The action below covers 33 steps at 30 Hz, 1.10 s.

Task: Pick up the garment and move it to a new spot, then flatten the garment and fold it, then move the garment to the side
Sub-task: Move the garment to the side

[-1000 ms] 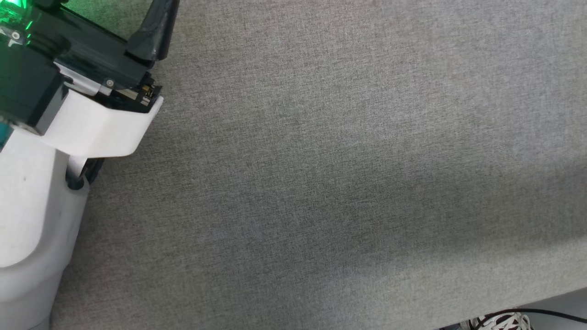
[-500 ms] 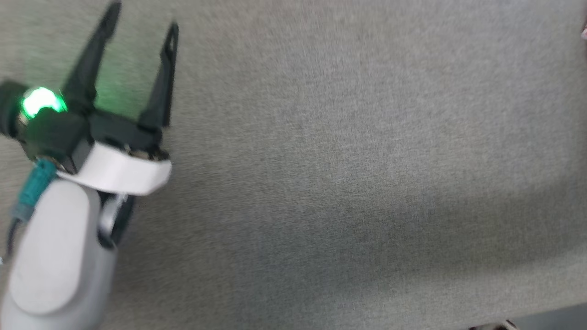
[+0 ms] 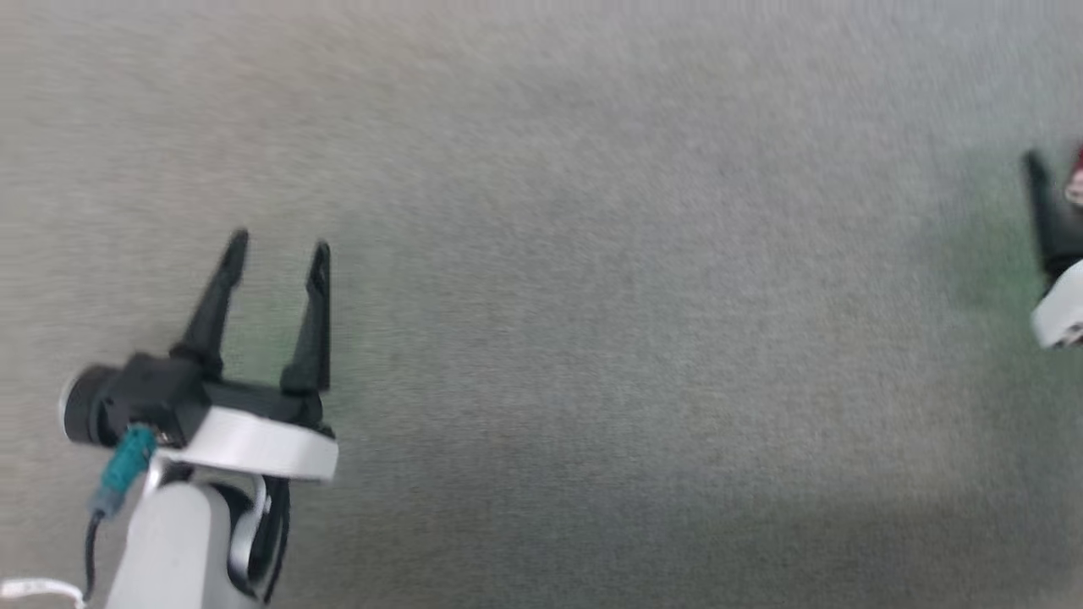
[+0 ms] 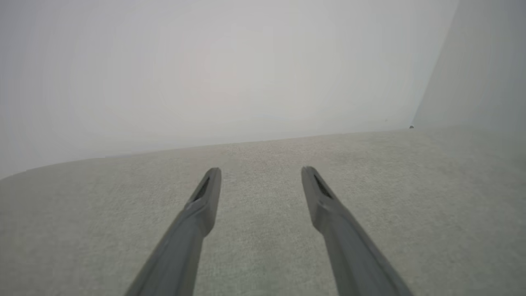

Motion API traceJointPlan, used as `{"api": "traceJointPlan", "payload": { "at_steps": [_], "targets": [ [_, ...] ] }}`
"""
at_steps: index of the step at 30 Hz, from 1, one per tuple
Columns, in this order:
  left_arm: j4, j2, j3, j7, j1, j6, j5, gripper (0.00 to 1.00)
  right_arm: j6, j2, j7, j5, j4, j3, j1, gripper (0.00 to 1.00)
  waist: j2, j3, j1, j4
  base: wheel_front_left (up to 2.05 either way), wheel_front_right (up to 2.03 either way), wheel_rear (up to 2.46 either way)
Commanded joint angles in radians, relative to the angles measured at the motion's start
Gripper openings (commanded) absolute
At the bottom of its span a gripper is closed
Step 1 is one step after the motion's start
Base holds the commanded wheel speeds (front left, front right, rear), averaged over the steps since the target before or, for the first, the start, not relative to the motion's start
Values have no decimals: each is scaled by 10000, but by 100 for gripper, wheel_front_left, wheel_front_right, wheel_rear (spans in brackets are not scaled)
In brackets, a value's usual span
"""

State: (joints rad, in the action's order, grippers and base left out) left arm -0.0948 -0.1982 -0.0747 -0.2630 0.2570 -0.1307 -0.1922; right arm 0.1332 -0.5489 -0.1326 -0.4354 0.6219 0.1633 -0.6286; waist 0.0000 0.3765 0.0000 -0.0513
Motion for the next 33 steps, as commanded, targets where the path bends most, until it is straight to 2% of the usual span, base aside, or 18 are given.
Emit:
{"api": "traceJointPlan", "payload": {
  "at_steps": [1,7,18,33],
  "targets": [
    [-87,34,65,-19,-262,18,-75,100,-46,113,-119,76,-184,80,292,100,0,-659,0,553,0,0,0],
    [-339,249,375,-19,-1171,16,-233,100,-46,676,-452,325,-749,121,1187,100,0,-1496,0,837,0,0,0],
    [-599,287,728,-19,-2549,15,-374,100,-30,1536,-937,703,-1667,-343,3094,100,0,-2938,0,1049,0,0,0],
    [-94,498,1130,-19,-3497,14,-387,100,-28,2015,-841,623,-3702,-1193,5080,100,0,-3518,0,1151,0,0,0]
  ]
}}
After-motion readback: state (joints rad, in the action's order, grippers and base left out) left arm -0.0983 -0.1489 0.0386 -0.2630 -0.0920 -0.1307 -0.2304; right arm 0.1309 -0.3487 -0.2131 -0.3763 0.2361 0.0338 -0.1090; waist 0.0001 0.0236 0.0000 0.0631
